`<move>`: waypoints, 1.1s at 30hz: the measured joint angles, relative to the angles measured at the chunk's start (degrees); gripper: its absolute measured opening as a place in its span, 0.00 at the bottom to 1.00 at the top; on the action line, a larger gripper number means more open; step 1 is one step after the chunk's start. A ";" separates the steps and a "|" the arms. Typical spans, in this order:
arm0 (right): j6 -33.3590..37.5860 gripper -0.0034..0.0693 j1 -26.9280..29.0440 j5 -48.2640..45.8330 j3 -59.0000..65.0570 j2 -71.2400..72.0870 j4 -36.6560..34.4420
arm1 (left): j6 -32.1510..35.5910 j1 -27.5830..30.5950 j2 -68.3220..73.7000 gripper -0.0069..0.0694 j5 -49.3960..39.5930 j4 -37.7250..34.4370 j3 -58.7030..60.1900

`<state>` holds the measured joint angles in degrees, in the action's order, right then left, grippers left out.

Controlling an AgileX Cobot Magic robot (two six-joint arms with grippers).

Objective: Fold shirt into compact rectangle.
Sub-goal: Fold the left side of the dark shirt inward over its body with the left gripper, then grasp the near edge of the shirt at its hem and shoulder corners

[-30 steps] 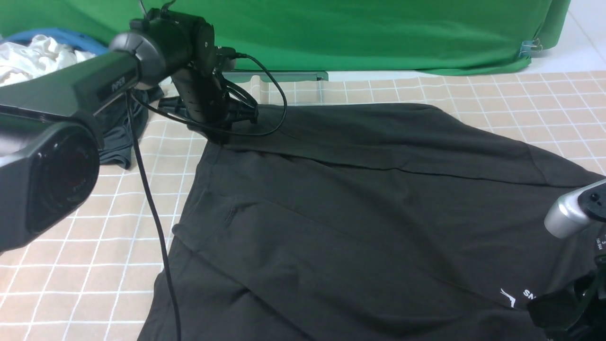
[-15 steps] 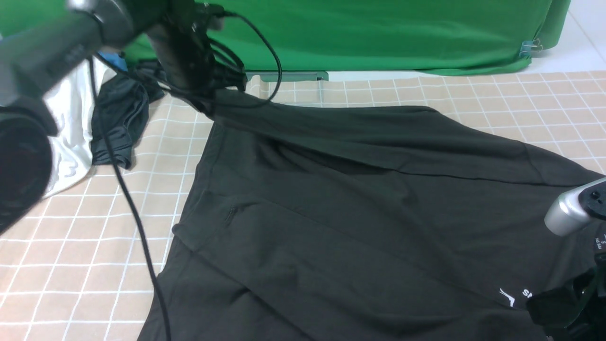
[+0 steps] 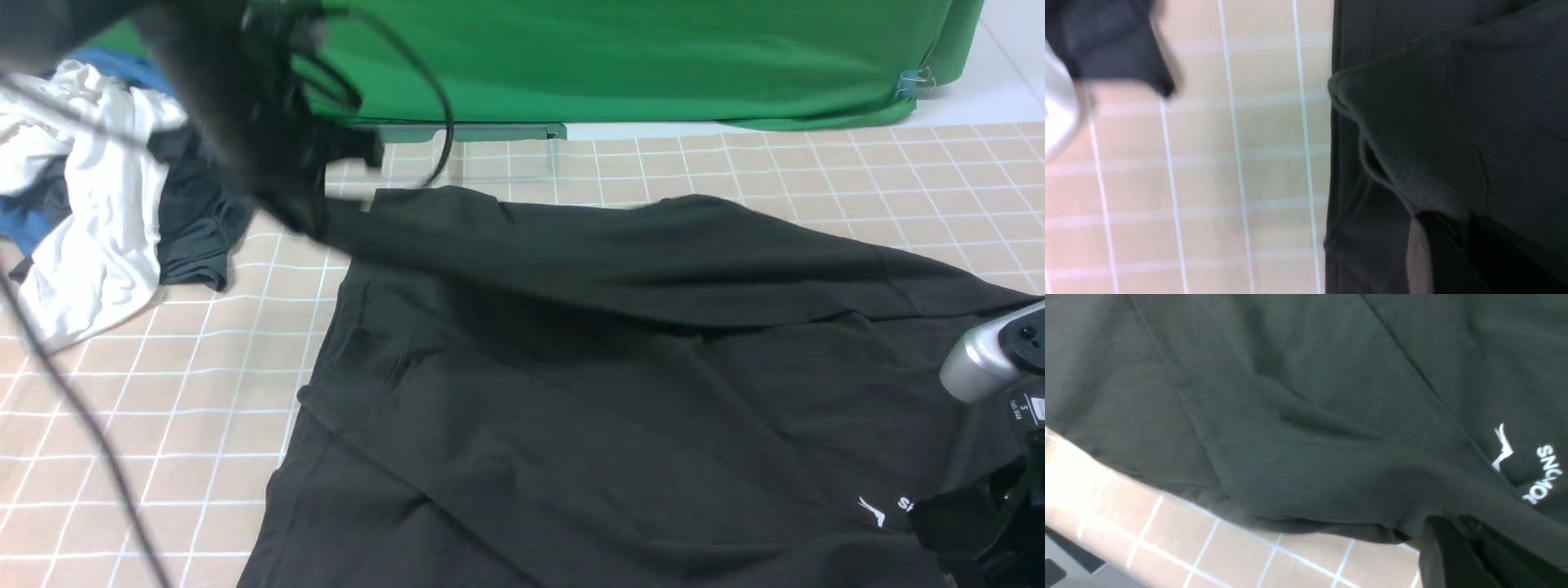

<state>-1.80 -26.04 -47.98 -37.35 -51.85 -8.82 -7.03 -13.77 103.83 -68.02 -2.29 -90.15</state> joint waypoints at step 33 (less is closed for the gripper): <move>-13.13 0.14 0.00 -0.45 -4.42 -0.06 13.94 | -5.48 -7.28 -8.32 0.74 5.08 6.96 18.12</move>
<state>-14.93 -26.04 -48.43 -41.78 -51.92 5.11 -12.51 -21.04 95.50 -62.94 4.67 -72.02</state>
